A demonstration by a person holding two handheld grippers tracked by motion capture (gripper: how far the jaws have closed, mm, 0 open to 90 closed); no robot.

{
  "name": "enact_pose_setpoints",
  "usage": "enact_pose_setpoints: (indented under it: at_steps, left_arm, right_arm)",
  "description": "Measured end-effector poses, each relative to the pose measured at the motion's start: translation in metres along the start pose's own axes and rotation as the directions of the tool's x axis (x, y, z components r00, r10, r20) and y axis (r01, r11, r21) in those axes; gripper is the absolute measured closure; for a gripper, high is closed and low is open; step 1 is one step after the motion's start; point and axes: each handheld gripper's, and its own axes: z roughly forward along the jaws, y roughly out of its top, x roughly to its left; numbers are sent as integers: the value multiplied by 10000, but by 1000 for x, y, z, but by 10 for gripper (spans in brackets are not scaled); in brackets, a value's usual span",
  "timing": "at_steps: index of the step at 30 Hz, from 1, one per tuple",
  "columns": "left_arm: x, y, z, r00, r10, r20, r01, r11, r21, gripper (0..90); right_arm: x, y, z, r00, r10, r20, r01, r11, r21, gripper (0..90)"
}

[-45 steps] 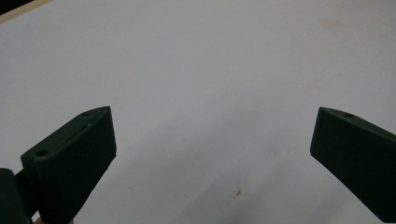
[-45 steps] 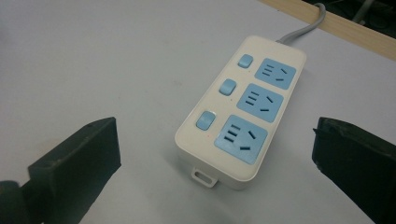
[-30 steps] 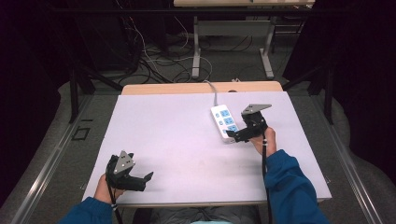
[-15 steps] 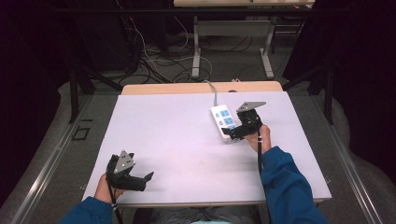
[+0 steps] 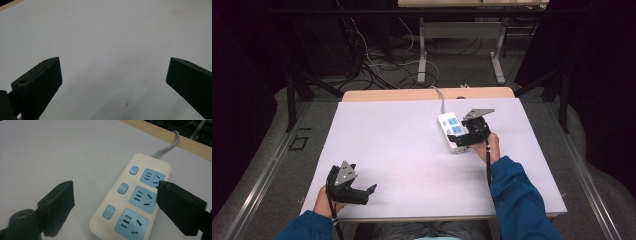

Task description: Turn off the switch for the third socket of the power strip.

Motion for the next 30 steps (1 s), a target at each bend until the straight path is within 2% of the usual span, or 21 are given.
enact_pose_setpoints:
  at_steps: [3, 5, 6, 11, 13, 15, 16, 19, 25, 30]
  left_arm:
    - [0, 0, 0, 10000, -4, 18, 4, 10000, 0, 3]
    - [0, 0, 0, 10000, 17, 30, -17, 10000, 8, 3]
    - [0, 0, 0, 10000, 29, 24, -29, 10000, 33, 3]
    - [0, 0, 0, 10000, 11, 31, -10, 10000, -14, 3]
    - [0, 0, 0, 10000, 10, 18, -10, 10000, -40, 3]
    - [0, -1, 0, 10000, -19, -6, 18, 10000, -60, 3]
    - [0, -1, 0, 10000, -24, -15, 24, 10000, -64, 3]
    - [0, 0, 0, 10000, 2, 11, -2, 10000, -29, 3]
    - [0, 0, -1, 10000, -9, -41, 8, 10000, -88, 3]
    - [-1, 0, -1, 9999, -115, 31, 115, 9999, -50, 3]
  right_arm:
    - [1, 0, 1, 10000, 43, 36, -43, 10000, -17, 222]
    - [1, 0, 1, 10000, 56, 32, -56, 10000, 35, 353]
    - [1, 0, 1, 10000, 56, 32, -56, 10000, 35, 353]
    - [2, -1, 2, 9999, 120, 25, -121, 9999, 55, 584]
    - [3, 0, 2, 10000, 56, -51, -56, 10000, 60, 706]
    - [5, 0, 2, 9999, 102, -78, -101, 9999, 75, 777]
    - [5, 0, 2, 9999, 102, -78, -101, 9999, 75, 777]
    - [6, 0, 3, 9999, 91, -65, -91, 10000, 33, 895]
    - [8, 0, 3, 9999, 107, 63, -107, 9999, -14, 900]
    - [9, -1, 5, 9994, 186, 292, -192, 9997, 177, 900]
